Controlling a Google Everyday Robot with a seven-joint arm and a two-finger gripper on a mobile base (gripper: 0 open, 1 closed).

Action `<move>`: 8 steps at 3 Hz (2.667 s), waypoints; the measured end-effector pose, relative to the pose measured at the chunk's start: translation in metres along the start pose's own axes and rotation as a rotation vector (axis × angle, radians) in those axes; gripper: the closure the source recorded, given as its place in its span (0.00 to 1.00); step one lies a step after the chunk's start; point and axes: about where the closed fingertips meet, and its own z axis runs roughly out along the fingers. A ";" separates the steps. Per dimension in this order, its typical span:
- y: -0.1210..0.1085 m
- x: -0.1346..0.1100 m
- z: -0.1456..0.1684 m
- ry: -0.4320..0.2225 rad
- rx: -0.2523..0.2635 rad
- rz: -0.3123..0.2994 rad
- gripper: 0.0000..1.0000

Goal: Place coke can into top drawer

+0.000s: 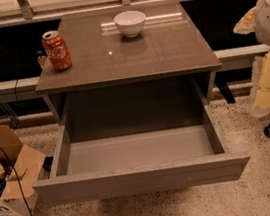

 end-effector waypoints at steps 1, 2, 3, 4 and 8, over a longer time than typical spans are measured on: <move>0.000 0.000 0.000 0.000 0.000 0.000 0.00; -0.006 -0.017 0.002 -0.060 0.039 -0.002 0.00; -0.019 -0.049 0.011 -0.156 0.084 0.008 0.00; -0.036 -0.079 0.026 -0.258 0.096 0.033 0.00; -0.103 -0.154 0.086 -0.406 0.018 -0.008 0.00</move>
Offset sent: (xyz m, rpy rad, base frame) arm 0.0326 0.0482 0.0098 0.1623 -0.1676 0.0308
